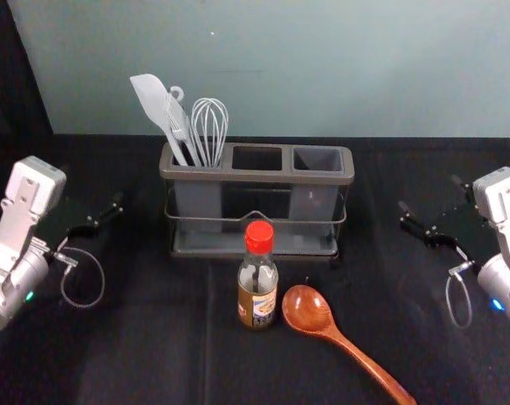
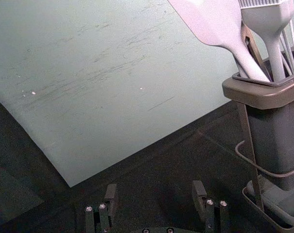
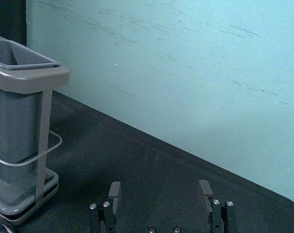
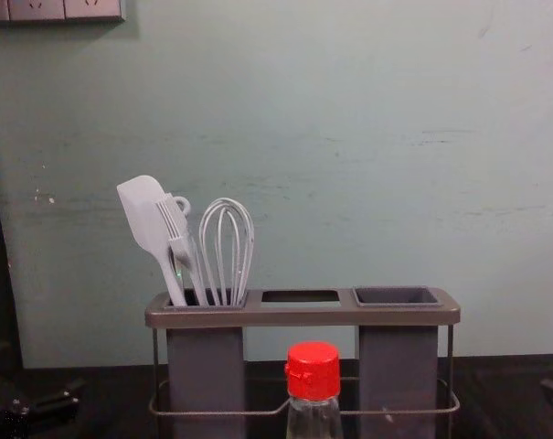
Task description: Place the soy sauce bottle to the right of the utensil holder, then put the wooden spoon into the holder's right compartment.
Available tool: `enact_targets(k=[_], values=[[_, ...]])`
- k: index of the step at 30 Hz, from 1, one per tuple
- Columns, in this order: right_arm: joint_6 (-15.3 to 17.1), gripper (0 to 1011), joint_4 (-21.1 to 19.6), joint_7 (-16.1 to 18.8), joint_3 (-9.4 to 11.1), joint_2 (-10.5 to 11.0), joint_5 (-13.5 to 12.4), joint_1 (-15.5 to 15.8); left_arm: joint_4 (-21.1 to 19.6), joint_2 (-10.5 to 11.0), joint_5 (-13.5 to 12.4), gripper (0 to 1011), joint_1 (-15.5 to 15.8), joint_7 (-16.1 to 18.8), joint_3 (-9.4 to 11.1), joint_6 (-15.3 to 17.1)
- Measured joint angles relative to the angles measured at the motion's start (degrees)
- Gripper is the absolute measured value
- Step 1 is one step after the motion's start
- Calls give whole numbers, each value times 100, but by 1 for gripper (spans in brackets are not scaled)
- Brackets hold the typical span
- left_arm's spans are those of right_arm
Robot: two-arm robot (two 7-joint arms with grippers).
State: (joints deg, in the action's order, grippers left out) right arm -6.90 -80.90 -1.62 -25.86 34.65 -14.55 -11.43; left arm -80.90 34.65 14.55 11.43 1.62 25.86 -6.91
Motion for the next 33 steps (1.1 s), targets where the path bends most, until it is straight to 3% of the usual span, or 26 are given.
enact_targets(k=[33], values=[[0,1003,0,0,0,0,0,0,0,0,0,1000,0,0,0,0]])
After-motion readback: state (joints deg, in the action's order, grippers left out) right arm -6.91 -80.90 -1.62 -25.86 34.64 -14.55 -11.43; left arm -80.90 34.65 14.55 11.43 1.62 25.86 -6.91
